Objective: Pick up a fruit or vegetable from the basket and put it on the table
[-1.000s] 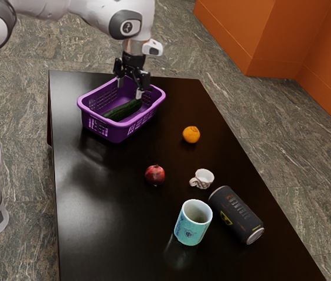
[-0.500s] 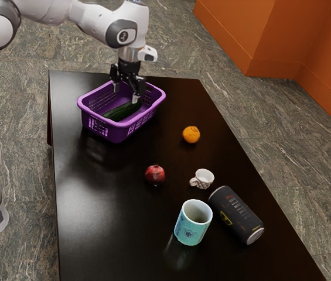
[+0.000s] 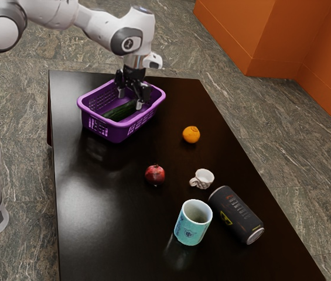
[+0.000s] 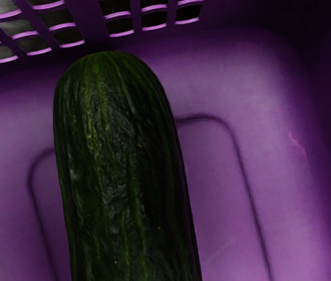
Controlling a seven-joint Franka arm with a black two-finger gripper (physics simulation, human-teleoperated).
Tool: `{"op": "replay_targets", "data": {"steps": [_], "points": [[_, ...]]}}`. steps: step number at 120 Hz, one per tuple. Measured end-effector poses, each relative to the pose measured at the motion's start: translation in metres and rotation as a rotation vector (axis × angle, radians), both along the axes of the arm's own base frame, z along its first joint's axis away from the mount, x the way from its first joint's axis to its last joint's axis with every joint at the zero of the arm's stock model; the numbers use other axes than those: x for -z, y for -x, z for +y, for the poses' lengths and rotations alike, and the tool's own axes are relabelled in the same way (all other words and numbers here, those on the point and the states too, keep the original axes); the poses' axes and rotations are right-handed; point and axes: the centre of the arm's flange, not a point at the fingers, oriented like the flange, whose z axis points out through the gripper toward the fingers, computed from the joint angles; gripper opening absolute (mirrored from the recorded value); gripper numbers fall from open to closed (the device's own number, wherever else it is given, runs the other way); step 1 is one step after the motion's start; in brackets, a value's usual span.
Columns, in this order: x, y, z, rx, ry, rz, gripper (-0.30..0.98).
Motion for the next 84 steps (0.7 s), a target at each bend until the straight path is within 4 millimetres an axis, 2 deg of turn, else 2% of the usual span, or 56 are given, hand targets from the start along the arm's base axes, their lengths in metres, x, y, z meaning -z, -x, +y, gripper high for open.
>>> {"op": "replay_targets", "data": {"steps": [20, 59, 84], "points": [[0.005, -0.005, -0.005, 0.012, -0.005, -0.002, 0.69], [0.016, 0.011, -0.005, -0.002, 0.005, 0.001, 0.69], [0.018, 0.012, -0.005, -0.003, 0.002, -0.004, 0.69]]}}
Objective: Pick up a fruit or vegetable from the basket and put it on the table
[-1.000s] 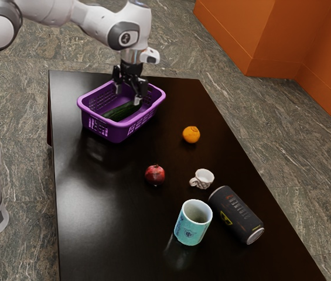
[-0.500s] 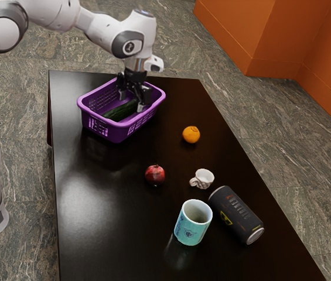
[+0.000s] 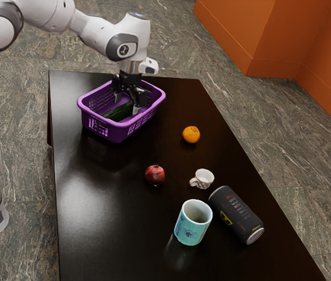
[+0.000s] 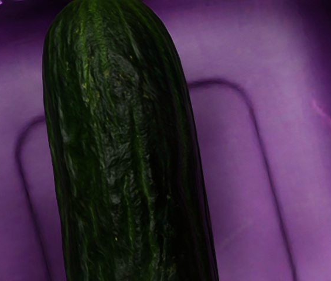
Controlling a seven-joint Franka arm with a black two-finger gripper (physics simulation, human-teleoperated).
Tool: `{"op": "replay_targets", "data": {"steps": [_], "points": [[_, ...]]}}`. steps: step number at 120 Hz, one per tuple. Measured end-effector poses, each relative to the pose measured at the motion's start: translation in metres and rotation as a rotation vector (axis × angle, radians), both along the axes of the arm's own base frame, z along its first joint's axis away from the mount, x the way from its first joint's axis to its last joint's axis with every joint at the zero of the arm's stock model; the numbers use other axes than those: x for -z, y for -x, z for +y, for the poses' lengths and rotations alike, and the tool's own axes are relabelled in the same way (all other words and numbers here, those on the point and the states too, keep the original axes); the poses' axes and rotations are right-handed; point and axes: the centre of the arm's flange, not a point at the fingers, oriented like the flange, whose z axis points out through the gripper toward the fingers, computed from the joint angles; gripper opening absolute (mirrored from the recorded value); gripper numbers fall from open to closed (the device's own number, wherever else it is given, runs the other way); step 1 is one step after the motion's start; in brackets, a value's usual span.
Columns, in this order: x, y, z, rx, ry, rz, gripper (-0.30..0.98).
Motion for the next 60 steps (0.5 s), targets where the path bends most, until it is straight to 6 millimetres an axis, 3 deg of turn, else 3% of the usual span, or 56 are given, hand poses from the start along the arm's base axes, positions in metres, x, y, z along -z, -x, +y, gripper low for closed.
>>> {"op": "replay_targets", "data": {"steps": [60], "points": [[0.0094, -0.0063, -0.0053, 0.012, -0.002, 0.010, 0.69]]}}
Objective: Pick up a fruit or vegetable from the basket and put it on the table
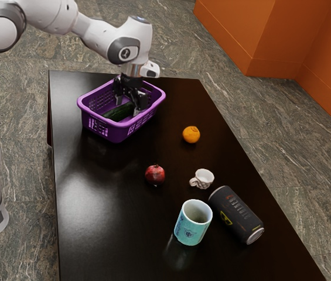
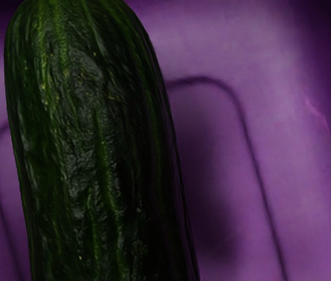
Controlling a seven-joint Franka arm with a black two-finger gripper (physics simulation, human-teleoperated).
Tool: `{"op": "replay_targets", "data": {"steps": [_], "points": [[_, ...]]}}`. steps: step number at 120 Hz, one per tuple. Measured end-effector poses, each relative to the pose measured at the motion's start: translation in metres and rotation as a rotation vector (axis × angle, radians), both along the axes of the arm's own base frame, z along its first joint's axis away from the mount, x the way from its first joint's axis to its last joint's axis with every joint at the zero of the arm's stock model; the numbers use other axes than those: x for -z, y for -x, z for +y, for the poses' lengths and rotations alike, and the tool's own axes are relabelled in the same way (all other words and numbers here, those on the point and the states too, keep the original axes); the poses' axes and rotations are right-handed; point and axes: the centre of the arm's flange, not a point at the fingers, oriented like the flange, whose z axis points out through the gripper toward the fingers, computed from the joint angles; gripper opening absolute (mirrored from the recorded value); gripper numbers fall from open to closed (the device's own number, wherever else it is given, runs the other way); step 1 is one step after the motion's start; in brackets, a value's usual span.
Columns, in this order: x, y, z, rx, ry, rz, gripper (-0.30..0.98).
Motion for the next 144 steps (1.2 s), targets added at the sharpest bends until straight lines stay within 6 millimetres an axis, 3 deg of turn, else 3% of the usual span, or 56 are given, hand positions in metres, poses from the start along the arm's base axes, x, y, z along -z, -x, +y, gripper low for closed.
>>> {"op": "replay_targets", "data": {"steps": [76, 105, 124, 144], "points": [[0.013, 0.002, 0.003, -0.006, 0.002, 0.015, 0.68], [0.013, 0.002, 0.003, -0.008, -0.002, 0.011, 0.28], [0.011, 0.002, 0.003, -0.010, -0.007, 0.009, 0.24], [-0.008, 0.006, 0.002, -0.011, -0.016, -0.025, 0.22]]}}
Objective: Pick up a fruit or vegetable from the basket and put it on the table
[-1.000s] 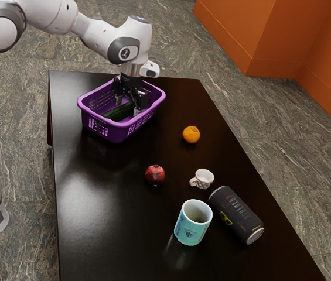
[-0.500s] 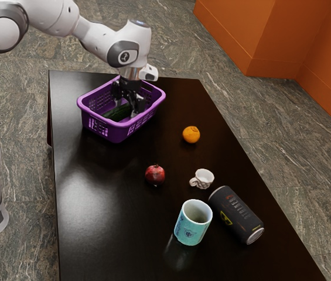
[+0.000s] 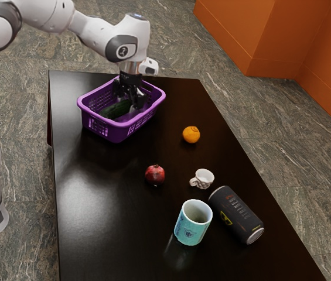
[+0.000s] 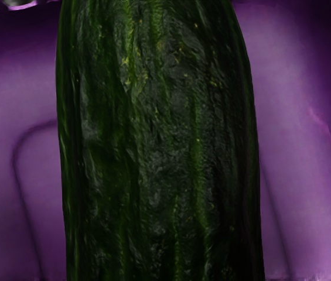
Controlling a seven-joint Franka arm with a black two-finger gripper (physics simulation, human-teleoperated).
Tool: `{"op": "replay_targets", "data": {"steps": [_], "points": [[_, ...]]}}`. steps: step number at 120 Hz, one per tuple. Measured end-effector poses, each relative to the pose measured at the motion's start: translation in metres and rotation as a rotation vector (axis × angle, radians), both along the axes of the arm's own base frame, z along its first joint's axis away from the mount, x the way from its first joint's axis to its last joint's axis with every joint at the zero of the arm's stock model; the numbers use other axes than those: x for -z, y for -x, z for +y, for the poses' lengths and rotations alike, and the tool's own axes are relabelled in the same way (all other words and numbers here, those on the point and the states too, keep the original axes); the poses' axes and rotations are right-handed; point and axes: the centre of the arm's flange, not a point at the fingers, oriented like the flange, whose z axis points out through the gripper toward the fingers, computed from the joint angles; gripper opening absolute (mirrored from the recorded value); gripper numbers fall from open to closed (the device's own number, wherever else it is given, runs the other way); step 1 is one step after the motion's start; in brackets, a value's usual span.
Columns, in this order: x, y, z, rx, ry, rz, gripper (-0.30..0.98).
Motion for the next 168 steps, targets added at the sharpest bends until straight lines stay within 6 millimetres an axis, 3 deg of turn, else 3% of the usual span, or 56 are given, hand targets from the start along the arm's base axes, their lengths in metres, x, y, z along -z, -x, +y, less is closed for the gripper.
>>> {"op": "replay_targets", "data": {"steps": [37, 58, 68, 80, 105, 117, 131, 151, 168], "points": [[-0.052, 0.006, 0.000, 0.007, -0.030, -0.058, 0.22], [-0.099, -0.007, -0.004, 0.033, -0.071, -0.100, 0.22], [-0.129, -0.028, -0.013, 0.064, -0.095, -0.117, 0.22], [-0.157, -0.088, -0.031, 0.127, -0.126, -0.116, 0.22], [-0.153, -0.195, -0.069, 0.244, -0.131, -0.092, 0.22], [-0.143, -0.235, -0.077, 0.279, -0.120, -0.081, 0.22], [-0.134, -0.247, -0.071, 0.292, -0.094, -0.053, 0.22], [-0.113, -0.263, -0.034, 0.274, -0.069, -0.033, 0.22], [-0.093, -0.272, -0.025, 0.288, -0.057, -0.027, 0.22]]}}
